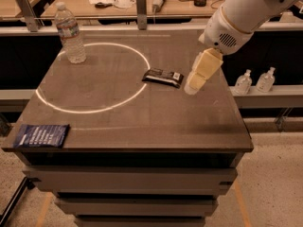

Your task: Move rxbar chocolate near rxbar blueberry

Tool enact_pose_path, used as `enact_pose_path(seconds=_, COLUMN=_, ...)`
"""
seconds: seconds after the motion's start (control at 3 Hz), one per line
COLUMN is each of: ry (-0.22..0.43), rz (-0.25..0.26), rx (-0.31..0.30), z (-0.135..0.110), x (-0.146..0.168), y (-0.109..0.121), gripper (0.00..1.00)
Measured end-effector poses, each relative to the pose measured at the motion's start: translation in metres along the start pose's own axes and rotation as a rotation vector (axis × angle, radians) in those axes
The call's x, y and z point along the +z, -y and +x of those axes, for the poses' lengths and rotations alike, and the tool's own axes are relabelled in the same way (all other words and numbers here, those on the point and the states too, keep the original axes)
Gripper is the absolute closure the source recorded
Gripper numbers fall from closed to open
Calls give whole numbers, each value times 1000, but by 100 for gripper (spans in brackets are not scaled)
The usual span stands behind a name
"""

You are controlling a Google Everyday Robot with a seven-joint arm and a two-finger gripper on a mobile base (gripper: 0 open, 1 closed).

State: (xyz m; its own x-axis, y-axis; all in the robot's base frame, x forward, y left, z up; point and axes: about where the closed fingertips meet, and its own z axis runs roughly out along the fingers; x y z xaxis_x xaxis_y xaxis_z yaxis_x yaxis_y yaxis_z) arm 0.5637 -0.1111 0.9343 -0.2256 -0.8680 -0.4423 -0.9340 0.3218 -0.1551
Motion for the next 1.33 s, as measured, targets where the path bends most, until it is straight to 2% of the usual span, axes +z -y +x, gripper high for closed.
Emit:
enact_pose_path(seconds=0.33, ry=34, rz=-33, rx=29, z=-23, x=31, y=5, gripper=0)
enact_pose_path(seconds=0.67, ry=70, rz=-45, rx=1, z=-43, x=67, y=12, gripper=0)
enact_pose_path(seconds=1.33, ry=127, rz=-56, rx=-10, z=-49, x=115, y=26, gripper=0)
